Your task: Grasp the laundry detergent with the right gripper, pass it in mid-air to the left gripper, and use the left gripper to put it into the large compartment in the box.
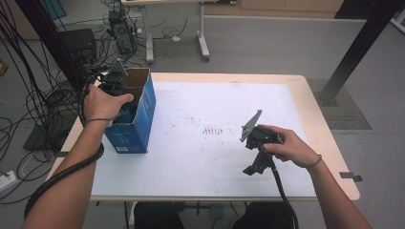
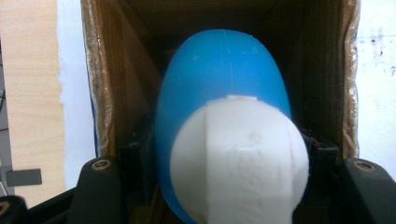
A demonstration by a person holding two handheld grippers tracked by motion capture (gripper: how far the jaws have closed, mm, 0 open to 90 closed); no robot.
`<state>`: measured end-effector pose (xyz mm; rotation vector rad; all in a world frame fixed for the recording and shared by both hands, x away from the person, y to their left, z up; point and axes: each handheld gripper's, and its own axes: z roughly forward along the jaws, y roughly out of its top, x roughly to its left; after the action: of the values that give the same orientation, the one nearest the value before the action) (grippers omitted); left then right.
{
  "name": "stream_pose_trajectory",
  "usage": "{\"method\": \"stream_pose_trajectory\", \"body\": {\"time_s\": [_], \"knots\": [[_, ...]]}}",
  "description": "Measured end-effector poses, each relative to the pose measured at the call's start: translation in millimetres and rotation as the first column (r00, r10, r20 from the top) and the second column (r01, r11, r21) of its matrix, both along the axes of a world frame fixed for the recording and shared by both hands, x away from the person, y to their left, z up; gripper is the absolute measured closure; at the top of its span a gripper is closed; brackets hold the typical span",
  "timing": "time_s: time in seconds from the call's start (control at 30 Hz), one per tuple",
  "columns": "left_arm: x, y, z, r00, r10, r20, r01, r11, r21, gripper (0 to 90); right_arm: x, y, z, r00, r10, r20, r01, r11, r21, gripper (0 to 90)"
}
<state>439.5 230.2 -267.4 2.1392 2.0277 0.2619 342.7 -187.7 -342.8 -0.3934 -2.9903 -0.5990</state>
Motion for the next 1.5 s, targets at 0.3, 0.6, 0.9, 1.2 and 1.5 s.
{"method": "stream_pose_trajectory", "body": {"time_s": [0.3,0.6,0.9,1.2,1.5], "knots": [[-0.7,1.8,5.5,1.0,0.005,0.008,-0.005,1.0,0.004,31.7,0.1,0.5,-0.1,1.0,0.002,0.001,-0.002,1.0,-0.001,4.3],[-2.6,1.1,9.4,1.0,0.003,0.008,-0.004,0.9998,0.018,27.4,-1.0,1.2,0.3,1.0,0.003,0.001,-0.003,1.0,-0.001,4.3],[-5.4,0.0,22.0,0.9999,0.0,0.017,0.0,0.9995,0.031,23.5,-1.3,1.5,1.5,1.0,0.005,0.005,-0.005,1.0,0.002,4.3],[-10.8,-3.2,36.6,0.9994,-0.018,0.03,0.018,0.9995,0.028,20.1,-1.6,2.9,2.2,0.9999,0.009,0.007,-0.009,0.9999,0.006,4.2],[-14.2,-10.2,55.6,0.9985,-0.044,0.031,0.043,0.9986,0.032,14.2,-1.6,4.0,5.1,0.9998,0.015,0.014,-0.015,0.9999,0.006,4.2]]}}
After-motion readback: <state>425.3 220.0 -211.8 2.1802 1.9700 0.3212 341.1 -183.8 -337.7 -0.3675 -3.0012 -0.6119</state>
